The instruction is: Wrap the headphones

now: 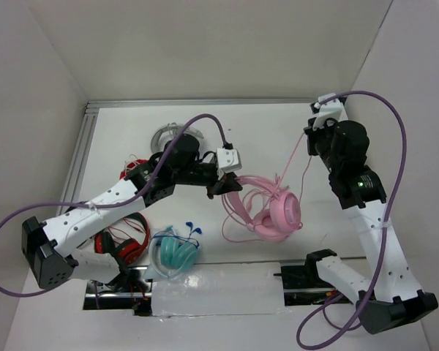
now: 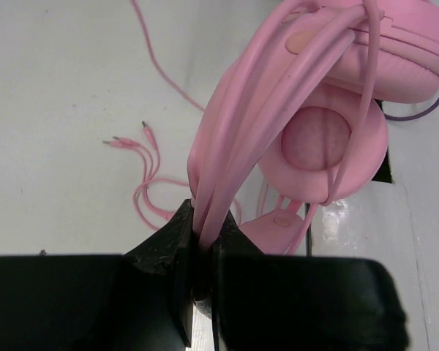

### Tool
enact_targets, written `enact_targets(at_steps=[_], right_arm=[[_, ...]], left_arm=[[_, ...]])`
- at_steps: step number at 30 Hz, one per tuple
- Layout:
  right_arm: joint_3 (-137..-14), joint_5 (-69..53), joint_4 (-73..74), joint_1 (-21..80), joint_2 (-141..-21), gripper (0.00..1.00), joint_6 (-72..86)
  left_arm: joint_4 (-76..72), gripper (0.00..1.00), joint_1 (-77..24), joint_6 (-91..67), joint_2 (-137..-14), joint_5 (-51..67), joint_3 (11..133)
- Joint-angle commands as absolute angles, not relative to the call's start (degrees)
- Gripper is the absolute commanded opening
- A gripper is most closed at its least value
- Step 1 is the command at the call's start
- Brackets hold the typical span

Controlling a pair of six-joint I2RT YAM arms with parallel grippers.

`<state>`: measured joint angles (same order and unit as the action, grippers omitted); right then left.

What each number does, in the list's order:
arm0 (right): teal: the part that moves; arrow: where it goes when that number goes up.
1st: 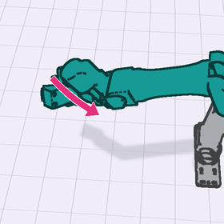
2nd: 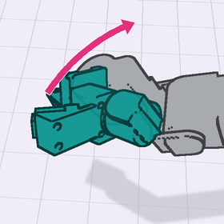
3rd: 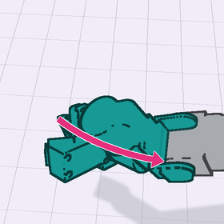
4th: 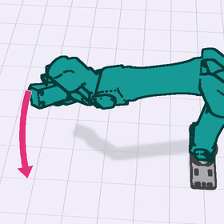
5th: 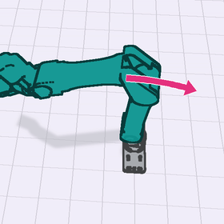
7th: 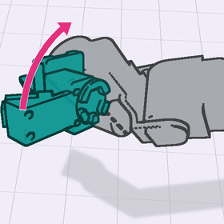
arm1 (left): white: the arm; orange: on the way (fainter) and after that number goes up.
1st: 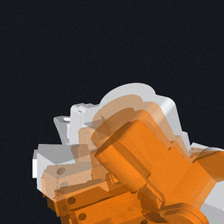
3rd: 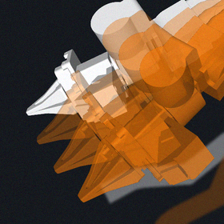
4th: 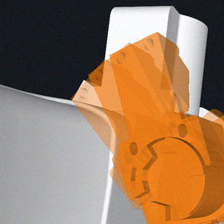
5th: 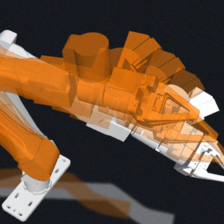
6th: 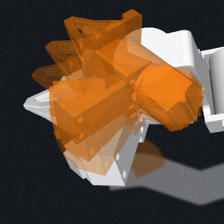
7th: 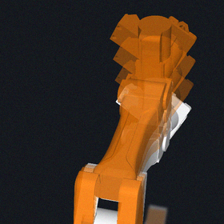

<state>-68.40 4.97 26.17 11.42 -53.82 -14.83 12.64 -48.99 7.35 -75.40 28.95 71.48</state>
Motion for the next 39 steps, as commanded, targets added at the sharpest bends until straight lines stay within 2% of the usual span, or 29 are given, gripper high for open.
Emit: enact_targets(at_steps=[1,10,14,20,23,26,34,39], right_arm=[[-64.36,-2.89,17.77,10.64,-55.36,0.0,-12.31],[-51.17,-19.04,8.01,10.46,-57.66,0.0,-6.78],[-45.01,-27.49,1.16,10.46,-57.66,0.01,-4.22],[-38.94,-40.14,-6.06,10.55,-57.66,0.14,-1.76],[-39.55,-41.49,-4.75,10.64,-56.87,0.17,-2.46],[-39.9,-43.41,-5.27,10.55,-55.46,0.25,-2.46],[-41.31,-47.46,-6.41,10.63,-58.09,0.25,-2.46],[-38.67,-48.69,-12.82,10.81,-60.47,0.24,-0.18]], left_arm=[[6.33,0.0,-48.96,6.86,-70.5,39.28,75.92],[8.96,0.0,-46.41,-5.6,-71.72,41.66,86.99],[9.22,0.0,-44.31,-11.85,-73.12,38.06,91.04],[10.02,0.0,-40.61,-19.33,-77.34,41.65,97.64],[9.93,0.0,-40.08,-20.39,-78.31,44.03,99.49],[9.58,0.0,-39.82,-21.27,-78.14,44.47,100.37],[8.96,0.0,-39.55,-24.43,-77.08,42.89,105.1],[8.88,0.0,-39.38,-25.4,-76.9,40.09,109.24]])
